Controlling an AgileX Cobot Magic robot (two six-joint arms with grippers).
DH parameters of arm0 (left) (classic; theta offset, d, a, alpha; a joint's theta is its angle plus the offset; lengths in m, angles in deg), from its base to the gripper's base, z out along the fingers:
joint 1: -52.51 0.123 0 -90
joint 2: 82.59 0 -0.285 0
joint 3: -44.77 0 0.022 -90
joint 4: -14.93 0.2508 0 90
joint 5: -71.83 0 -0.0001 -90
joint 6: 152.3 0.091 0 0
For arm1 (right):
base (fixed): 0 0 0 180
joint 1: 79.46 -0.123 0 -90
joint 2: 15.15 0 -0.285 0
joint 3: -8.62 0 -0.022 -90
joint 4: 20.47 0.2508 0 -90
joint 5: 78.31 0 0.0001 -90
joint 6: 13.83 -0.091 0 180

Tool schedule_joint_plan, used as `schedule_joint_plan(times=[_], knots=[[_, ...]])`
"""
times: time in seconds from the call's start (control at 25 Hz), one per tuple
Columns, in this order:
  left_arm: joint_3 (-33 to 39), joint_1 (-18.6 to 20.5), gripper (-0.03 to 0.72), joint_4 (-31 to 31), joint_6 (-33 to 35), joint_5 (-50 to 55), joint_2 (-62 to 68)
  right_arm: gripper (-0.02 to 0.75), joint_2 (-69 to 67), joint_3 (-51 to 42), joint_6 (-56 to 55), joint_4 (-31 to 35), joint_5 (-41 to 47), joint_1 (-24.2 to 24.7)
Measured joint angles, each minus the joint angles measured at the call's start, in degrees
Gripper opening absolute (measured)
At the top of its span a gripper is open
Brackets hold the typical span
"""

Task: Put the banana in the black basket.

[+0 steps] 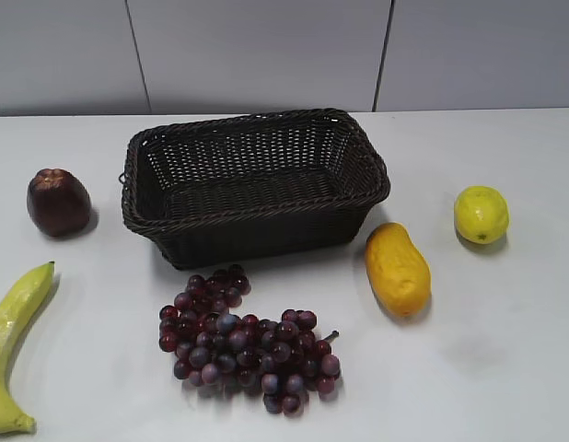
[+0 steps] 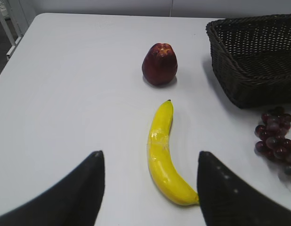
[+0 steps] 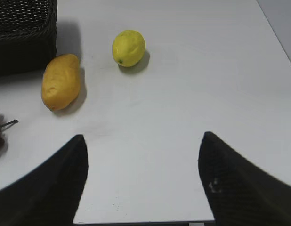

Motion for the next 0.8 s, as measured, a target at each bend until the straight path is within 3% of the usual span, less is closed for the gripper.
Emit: schedule_joint_plan(times=[0.8], knots=[[0.00,0.00,0.590,-0.04,0.00,0.00,0.28,0.582,0.00,0.00,0.00,0.00,0.00,0.00]])
